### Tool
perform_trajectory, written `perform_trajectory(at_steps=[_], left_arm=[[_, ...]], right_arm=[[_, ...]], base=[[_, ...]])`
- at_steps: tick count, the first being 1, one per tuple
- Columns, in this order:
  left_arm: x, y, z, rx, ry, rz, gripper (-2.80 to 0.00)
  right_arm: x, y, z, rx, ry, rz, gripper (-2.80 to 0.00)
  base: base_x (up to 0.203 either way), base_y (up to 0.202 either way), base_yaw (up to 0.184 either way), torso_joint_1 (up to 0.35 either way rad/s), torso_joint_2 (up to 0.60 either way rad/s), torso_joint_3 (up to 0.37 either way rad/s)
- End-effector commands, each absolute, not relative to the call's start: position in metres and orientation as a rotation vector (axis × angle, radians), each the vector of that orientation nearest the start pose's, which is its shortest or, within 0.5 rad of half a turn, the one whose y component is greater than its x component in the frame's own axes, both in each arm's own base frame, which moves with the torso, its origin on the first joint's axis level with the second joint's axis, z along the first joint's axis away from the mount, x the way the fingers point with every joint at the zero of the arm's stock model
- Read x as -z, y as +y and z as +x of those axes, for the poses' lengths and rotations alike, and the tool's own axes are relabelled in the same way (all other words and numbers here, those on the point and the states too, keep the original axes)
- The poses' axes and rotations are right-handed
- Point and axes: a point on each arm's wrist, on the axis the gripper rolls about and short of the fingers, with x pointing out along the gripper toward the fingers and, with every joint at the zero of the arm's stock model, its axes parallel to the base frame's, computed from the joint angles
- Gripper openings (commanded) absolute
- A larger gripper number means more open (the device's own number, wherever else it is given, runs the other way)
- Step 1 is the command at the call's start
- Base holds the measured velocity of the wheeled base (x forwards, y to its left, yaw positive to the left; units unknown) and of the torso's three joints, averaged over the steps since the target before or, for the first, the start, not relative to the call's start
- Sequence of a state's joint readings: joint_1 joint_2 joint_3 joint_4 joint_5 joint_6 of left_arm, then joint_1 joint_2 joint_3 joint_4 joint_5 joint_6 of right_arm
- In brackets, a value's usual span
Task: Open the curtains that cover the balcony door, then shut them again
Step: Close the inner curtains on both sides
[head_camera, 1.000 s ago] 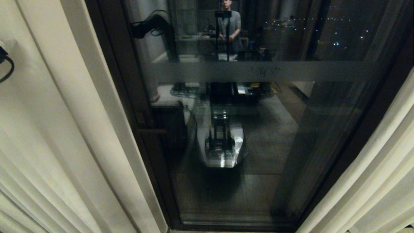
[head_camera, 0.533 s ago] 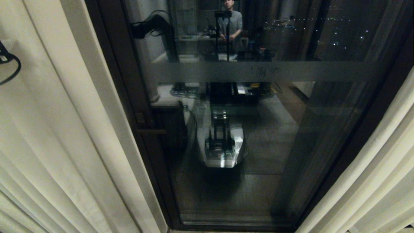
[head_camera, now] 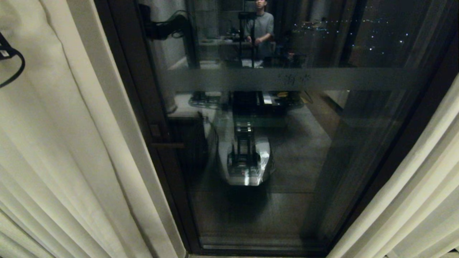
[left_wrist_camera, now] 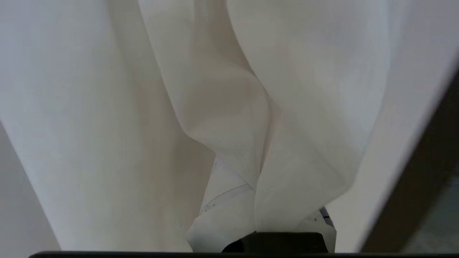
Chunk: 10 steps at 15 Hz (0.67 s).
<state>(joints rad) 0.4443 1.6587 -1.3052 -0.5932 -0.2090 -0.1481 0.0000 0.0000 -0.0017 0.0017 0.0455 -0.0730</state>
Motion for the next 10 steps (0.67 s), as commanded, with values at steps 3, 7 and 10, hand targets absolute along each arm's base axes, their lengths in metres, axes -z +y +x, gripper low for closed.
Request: perform_trajectory(at_steps=[3,7,10], left_arm=[[-0.353,0.097,0.264,-0.136,-0.303,-0.061,-2.8],[-0.362,0.059,0.262,-0.009,-0.33,-0.075,-2.8],[-0.363,0.027,0.261,0.102,-0.328,-0.095,-2.8]], right_arm=[[-0.076,0.001,-0.023,-0.046,-0.002,-0.074,-2.8],[-0.076,0.001,-0.023,-0.046,0.0,-0.074,-2.8],[-0.076,0.001,-0.023,-0.046,0.0,-0.074,-2.8]], base=[[0.0,0.0,0.0,0.0,0.0,0.0],[0.0,0.0,0.0,0.0,0.0,0.0],[0.0,0.0,0.0,0.0,0.0,0.0]])
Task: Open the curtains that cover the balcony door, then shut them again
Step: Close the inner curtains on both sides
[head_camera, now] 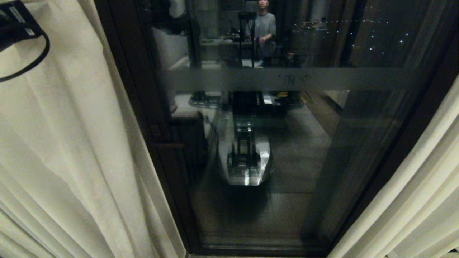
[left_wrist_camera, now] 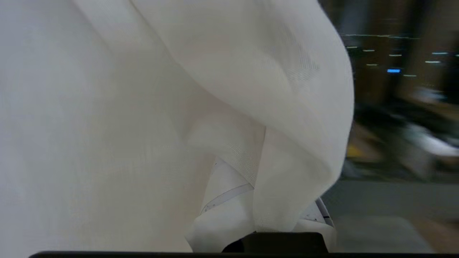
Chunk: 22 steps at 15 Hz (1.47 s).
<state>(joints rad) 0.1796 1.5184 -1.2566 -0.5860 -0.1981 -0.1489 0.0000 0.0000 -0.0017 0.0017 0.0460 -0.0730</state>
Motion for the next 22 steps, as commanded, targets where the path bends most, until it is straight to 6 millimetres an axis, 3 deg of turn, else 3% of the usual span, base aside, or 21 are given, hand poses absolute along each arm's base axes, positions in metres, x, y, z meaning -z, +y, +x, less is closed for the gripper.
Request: perform_trajectory(at_steps=[1,3,8,22], left_arm=[[-0.363,0.016,0.259,0.132,-0.324,-0.104,-2.8],[-0.357,0.001,0.254,0.154,-0.306,-0.118,-2.8],[-0.349,-0.009,0.24,0.187,-0.283,-0.123,-2.8],[-0.348,-0.015,0.24,0.211,-0.278,-0.128,-2.8]], right_arm=[[-0.076,0.001,-0.023,-0.046,-0.002,-0.074,-2.8],[-0.076,0.001,-0.023,-0.046,-0.002,-0.074,-2.8],[-0.076,0.001,-0.023,-0.046,0.0,-0.074,-2.8],[-0.076,0.001,-0.023,-0.046,0.0,-0.074,-2.8]], base=[[0.0,0.0,0.0,0.0,0.0,0.0],[0.0,0.0,0.0,0.0,0.0,0.0],[0.0,0.0,0.0,0.0,0.0,0.0],[0.0,-0.006,0.001,-0.001,0.0,0.0]])
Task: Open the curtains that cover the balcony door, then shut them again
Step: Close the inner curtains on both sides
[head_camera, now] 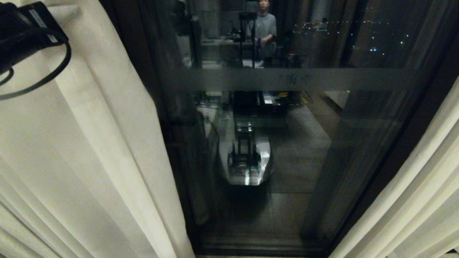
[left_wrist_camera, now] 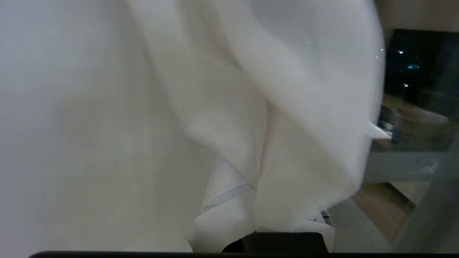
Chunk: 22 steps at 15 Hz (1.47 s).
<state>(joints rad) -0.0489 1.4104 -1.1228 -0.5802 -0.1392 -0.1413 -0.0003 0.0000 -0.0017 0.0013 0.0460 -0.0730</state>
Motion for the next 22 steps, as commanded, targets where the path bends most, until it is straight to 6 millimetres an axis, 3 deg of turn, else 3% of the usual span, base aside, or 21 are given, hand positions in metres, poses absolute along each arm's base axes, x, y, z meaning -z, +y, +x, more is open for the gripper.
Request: perform_trajectory(at_steps=[1,22], left_arm=[[-0.3471,-0.015,0.2408,0.209,-0.275,-0.128,-2.8],[-0.3437,-0.0149,0.2465,0.207,-0.262,-0.13,-2.8]], right_arm=[[-0.0758,0.001,-0.0229,-0.046,-0.001,-0.074,-2.8],[-0.0758,0.001,-0.0228,-0.046,0.0,-0.074,-2.8]], base=[[0.002,-0.141,0.011,0.002,0.0,0.002],[0.0,-0.191,0.001,0.003,0.0,0.002]])
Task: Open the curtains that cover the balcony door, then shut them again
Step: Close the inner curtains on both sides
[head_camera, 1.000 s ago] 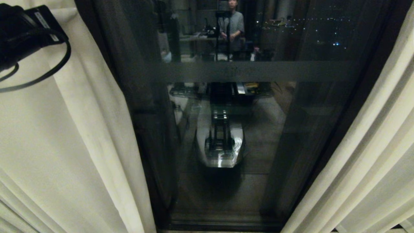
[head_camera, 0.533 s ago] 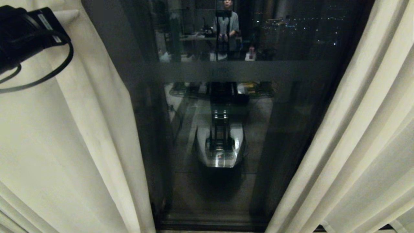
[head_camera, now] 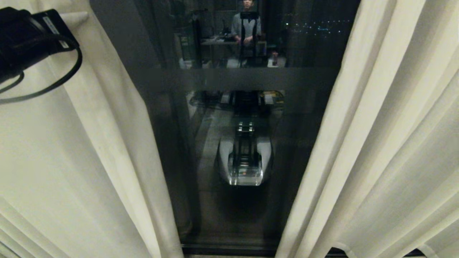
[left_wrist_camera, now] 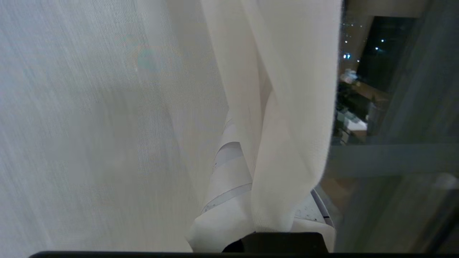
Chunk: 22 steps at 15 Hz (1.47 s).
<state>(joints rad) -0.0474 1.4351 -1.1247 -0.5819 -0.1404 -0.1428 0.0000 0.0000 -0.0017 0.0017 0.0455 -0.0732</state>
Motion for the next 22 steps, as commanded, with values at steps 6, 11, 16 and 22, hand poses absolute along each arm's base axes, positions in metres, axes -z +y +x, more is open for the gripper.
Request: perform_trajectory(at_steps=[6,11,16,22], left_arm=[[-0.3439,-0.0168,0.2459,0.216,-0.262,-0.129,-2.8],[-0.3439,-0.0174,0.2459,0.22,-0.262,-0.129,-2.8],[-0.3439,-0.0211,0.2451,0.233,-0.261,-0.132,-2.8],[-0.3444,-0.0242,0.2434,0.247,-0.261,-0.133,-2.8]], right_arm=[[-0.0758,0.001,-0.0228,-0.046,0.0,-0.074,-2.8],[-0.0757,0.001,-0.0229,-0.046,-0.002,-0.074,-2.8],[-0.0758,0.001,-0.0228,-0.046,0.0,-0.074,-2.8],[-0.0758,0.001,-0.0228,-0.046,0.0,-0.074,-2.8]], base=[[0.0,-0.19,0.003,0.002,0.0,0.0],[0.0,-0.189,0.003,0.003,0.0,0.002],[0.0,-0.191,0.003,0.004,0.0,0.003],[0.0,-0.191,0.003,0.003,0.0,0.003]])
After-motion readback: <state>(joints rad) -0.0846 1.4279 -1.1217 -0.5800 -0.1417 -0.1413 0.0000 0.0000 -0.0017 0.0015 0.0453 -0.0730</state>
